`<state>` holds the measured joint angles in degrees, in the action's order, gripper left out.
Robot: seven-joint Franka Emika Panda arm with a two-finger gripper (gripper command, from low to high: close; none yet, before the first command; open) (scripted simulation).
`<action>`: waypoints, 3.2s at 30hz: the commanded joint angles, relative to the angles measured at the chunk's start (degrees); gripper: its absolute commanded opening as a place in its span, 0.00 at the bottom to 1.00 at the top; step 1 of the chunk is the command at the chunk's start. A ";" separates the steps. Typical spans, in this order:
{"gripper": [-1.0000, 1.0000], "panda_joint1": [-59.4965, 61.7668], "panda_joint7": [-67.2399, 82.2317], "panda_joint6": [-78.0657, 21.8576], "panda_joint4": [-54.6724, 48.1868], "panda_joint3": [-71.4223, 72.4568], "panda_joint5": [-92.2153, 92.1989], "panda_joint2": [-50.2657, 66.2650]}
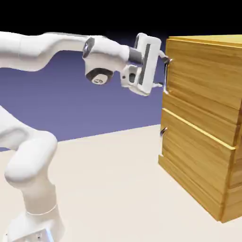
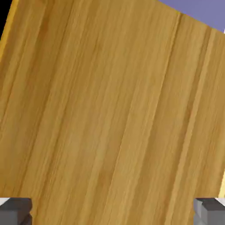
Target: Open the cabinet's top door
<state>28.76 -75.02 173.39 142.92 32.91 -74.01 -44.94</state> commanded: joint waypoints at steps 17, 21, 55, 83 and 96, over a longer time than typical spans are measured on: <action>0.50 16.86 -18.64 -0.36 -10.35 18.84 -42.37 -7.03; 0.50 20.82 -23.02 -0.44 -12.78 23.27 -52.34 -8.69; 0.00 25.81 -32.38 -13.17 -12.37 32.95 -88.81 -6.94; 0.00 -7.22 -47.25 -53.76 26.85 -22.87 -31.89 -23.93; 0.00 -3.12 -45.61 -76.60 23.27 -49.87 -2.24 -17.52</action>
<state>25.64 -120.62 96.85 166.19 -16.96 -76.29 -62.46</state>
